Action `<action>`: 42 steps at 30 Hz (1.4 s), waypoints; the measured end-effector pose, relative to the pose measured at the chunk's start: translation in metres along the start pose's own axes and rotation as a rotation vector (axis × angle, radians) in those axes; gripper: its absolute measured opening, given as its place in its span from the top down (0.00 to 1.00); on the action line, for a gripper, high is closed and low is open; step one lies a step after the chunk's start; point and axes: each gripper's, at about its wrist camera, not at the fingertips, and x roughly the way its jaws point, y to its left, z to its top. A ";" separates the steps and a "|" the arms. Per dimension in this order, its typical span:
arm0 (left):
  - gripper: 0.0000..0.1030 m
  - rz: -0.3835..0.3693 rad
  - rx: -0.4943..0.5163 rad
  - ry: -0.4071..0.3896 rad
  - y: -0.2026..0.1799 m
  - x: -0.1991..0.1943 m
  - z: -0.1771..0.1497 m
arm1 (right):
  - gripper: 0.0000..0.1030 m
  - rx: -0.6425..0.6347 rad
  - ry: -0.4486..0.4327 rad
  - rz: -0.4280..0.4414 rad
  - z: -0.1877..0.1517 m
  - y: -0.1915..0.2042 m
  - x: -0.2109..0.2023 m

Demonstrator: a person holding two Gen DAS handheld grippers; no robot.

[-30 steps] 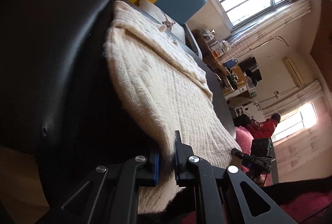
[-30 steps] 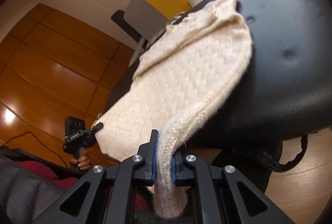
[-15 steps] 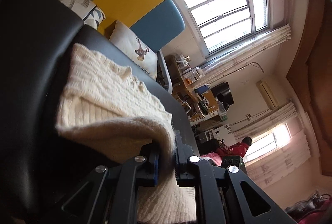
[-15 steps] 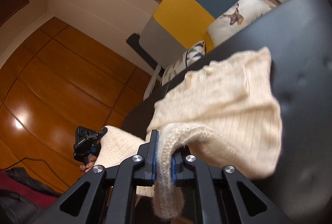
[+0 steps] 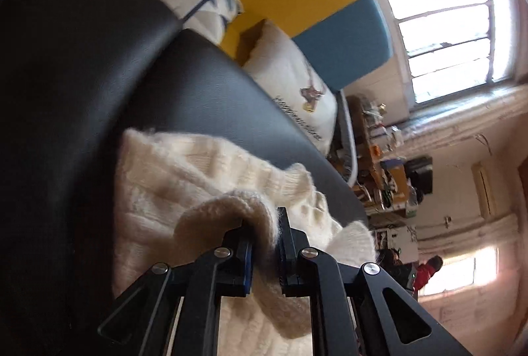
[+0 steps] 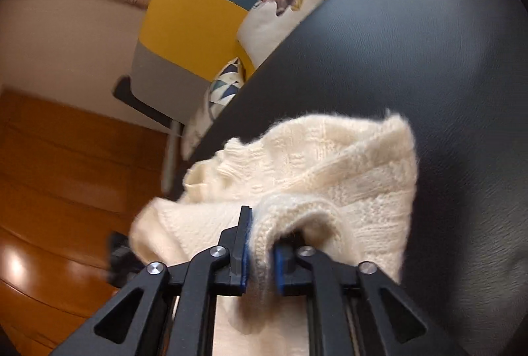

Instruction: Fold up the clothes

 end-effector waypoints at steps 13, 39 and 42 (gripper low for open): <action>0.39 -0.128 -0.297 0.031 0.043 0.016 0.045 | 0.60 -0.017 -0.156 0.010 0.015 0.035 -0.038; 0.93 0.344 0.324 0.086 -0.006 0.040 0.014 | 0.63 -0.585 0.057 -0.706 -0.043 0.058 0.048; 0.94 0.423 0.288 0.056 0.011 0.023 0.004 | 0.63 -0.555 0.037 -0.711 -0.041 0.046 0.038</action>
